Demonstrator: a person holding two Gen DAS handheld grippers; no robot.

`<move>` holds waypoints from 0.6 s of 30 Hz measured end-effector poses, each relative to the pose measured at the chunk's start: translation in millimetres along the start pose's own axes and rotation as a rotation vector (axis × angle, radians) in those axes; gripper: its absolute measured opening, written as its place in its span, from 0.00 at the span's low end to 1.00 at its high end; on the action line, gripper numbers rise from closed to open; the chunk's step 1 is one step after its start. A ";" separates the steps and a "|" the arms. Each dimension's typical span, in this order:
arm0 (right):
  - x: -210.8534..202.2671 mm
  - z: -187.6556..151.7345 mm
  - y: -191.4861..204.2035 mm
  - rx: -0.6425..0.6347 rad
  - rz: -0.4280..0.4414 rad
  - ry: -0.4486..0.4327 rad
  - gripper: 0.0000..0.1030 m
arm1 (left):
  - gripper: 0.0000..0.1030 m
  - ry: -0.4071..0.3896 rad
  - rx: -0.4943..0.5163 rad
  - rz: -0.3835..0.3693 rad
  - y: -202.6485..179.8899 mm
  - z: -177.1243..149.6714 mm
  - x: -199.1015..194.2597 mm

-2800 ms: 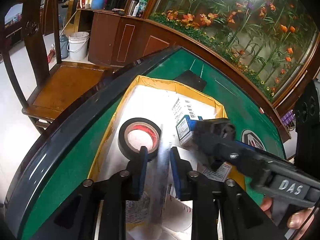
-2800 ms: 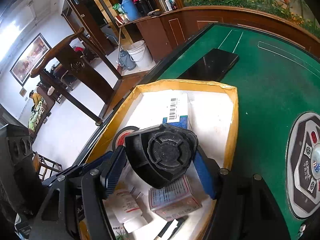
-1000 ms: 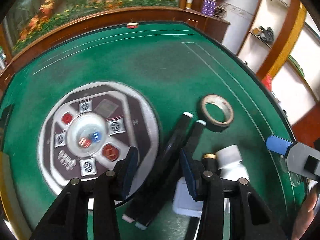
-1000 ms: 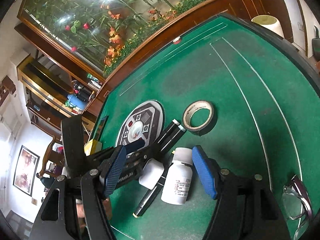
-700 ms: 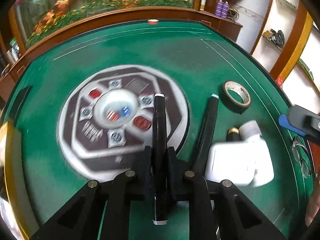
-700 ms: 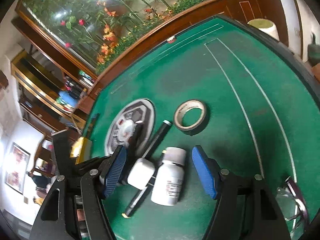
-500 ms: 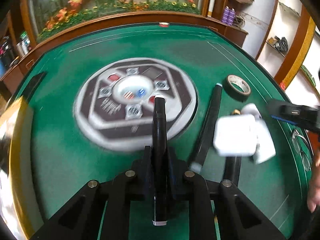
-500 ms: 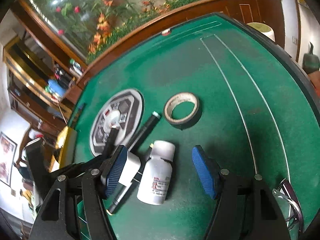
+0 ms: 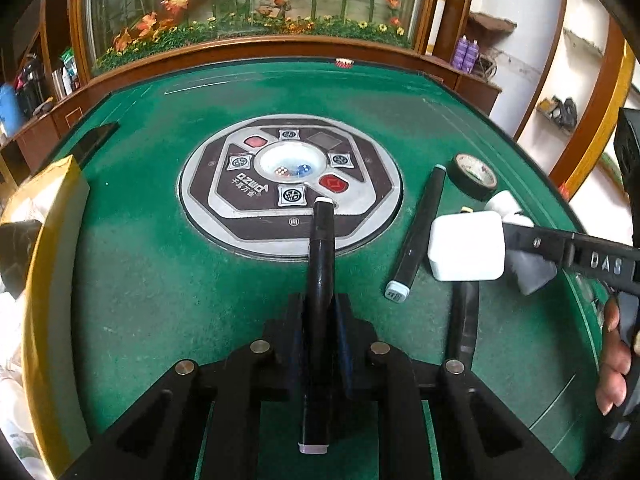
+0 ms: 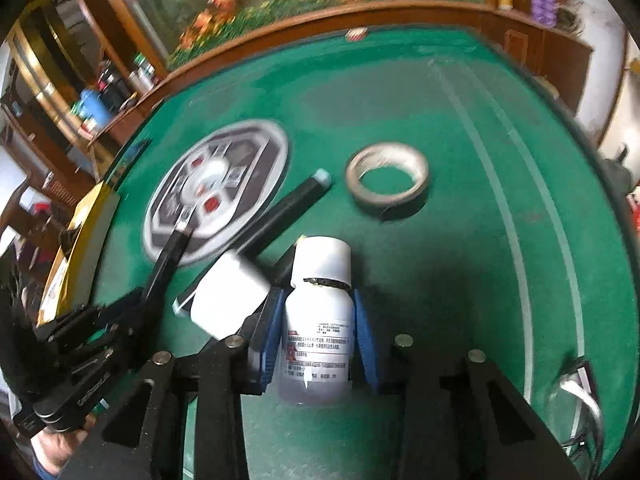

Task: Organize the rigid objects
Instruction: 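Grasp a black marker with the left tool while the right tool grasps the white bottle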

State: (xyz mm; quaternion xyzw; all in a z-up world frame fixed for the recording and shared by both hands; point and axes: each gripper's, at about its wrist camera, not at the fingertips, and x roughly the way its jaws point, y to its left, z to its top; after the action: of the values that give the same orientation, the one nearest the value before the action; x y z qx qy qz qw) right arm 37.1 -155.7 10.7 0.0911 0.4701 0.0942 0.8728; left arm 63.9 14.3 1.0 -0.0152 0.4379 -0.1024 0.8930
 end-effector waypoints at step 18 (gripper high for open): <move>-32.6 5.3 15.0 -0.015 0.152 -0.150 0.32 | 0.14 -0.111 -0.142 -0.136 15.3 0.4 -38.4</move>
State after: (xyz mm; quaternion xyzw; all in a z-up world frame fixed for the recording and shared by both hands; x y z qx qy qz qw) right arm 22.7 -149.7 43.6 0.1267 0.3944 0.1565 0.8966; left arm 44.0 36.8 29.3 -0.1139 0.3920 -0.1304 0.9035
